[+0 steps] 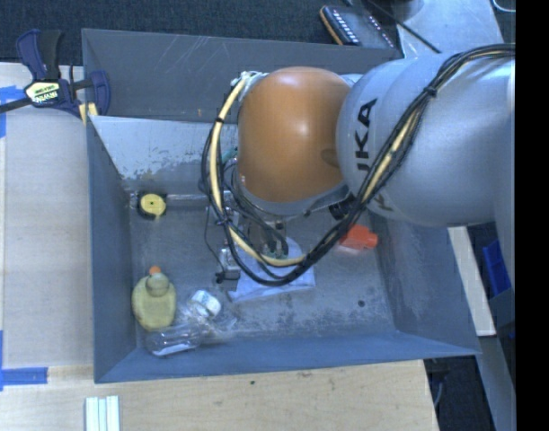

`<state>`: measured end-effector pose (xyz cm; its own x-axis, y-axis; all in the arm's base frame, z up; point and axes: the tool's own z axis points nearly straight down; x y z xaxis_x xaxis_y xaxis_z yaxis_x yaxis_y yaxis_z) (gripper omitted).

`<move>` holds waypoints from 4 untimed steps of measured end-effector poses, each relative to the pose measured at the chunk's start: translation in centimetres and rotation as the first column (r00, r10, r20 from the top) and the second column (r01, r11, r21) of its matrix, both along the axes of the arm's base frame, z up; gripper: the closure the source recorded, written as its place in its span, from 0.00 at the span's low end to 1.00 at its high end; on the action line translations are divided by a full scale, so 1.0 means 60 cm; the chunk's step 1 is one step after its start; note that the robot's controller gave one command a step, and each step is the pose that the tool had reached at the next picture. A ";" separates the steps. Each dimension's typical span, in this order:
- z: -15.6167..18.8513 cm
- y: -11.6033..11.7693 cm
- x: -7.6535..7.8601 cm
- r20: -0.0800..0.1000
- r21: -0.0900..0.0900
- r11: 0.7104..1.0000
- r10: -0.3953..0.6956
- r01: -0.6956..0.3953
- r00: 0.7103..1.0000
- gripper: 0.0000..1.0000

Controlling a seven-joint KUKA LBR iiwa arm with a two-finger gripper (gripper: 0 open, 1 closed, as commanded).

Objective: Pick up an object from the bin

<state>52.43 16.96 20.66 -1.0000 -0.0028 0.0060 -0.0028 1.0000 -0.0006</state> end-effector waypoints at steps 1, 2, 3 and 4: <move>0.008 -0.002 0.003 0.009 0.002 1.000 -0.004 0.003 1.000 0.00; -0.163 -0.082 0.018 0.006 0.001 0.974 0.226 -0.226 0.974 0.00; -0.227 -0.195 0.035 0.010 0.001 0.995 0.098 -0.098 0.995 0.00; -0.225 -0.058 0.109 0.015 0.001 0.831 0.557 -0.557 0.830 0.00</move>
Offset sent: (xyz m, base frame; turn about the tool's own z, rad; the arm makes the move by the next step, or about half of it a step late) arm 0.0125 -0.0666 -0.1366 -0.3090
